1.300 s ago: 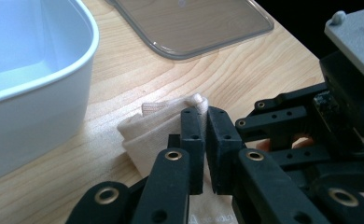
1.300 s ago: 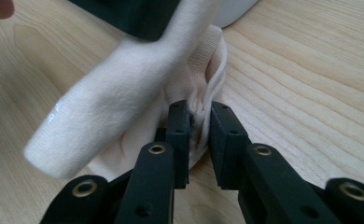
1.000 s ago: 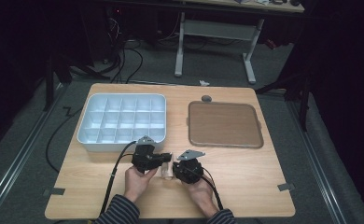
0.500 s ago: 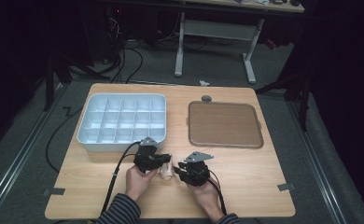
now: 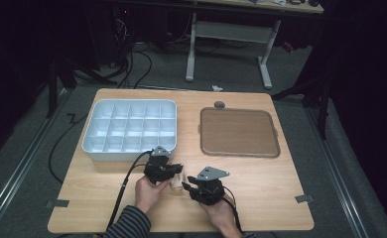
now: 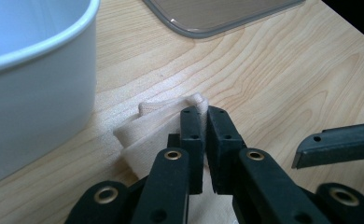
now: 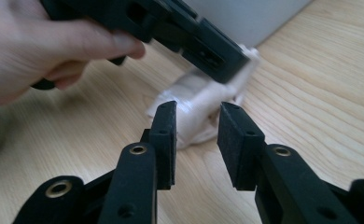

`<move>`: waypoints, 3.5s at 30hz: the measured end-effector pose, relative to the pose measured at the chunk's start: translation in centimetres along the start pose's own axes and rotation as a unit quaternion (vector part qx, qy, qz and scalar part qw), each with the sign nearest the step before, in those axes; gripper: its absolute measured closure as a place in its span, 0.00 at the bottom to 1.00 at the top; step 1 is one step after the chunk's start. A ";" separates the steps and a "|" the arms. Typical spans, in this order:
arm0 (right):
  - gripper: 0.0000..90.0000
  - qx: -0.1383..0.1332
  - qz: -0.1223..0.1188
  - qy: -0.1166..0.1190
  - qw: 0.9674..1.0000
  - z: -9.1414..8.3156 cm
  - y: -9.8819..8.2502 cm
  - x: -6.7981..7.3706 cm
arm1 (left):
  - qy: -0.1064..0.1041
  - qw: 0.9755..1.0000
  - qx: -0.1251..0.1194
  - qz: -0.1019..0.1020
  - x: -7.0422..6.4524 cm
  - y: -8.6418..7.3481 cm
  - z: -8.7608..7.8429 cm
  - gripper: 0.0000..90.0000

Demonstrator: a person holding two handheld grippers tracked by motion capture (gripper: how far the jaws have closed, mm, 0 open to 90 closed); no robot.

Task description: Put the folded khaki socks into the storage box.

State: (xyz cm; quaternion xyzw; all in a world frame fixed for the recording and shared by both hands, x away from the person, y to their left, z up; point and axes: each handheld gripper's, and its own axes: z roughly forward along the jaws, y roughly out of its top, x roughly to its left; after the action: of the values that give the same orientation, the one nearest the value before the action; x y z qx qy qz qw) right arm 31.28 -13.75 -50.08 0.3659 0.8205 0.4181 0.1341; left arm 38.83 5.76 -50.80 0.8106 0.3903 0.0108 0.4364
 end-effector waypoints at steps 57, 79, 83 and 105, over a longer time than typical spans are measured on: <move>0.92 0.050 0.011 -0.004 0.999 2.6 -1.3 -0.8 | 0.117 0.992 0.006 0.039 -2.2 -3.2 -0.8 0.65; 0.96 0.036 0.011 -0.027 0.999 4.0 1.6 -2.0 | 0.110 0.993 0.014 0.038 -1.5 -2.9 -0.6 0.65; 0.96 0.040 0.009 -0.028 0.999 4.2 1.5 -2.2 | 0.106 0.994 0.012 0.035 -1.2 -2.8 -0.6 0.65; 0.84 0.015 0.011 -0.030 0.999 3.0 1.4 -2.1 | 0.086 0.996 0.011 0.035 -0.8 -2.0 -1.2 0.54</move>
State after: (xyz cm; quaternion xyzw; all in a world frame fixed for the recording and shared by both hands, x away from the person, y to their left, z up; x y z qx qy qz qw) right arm 35.01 -12.98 -51.00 0.3892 0.8182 0.3961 0.1485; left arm 36.60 6.69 -51.20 0.8245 0.3982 0.0912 0.3915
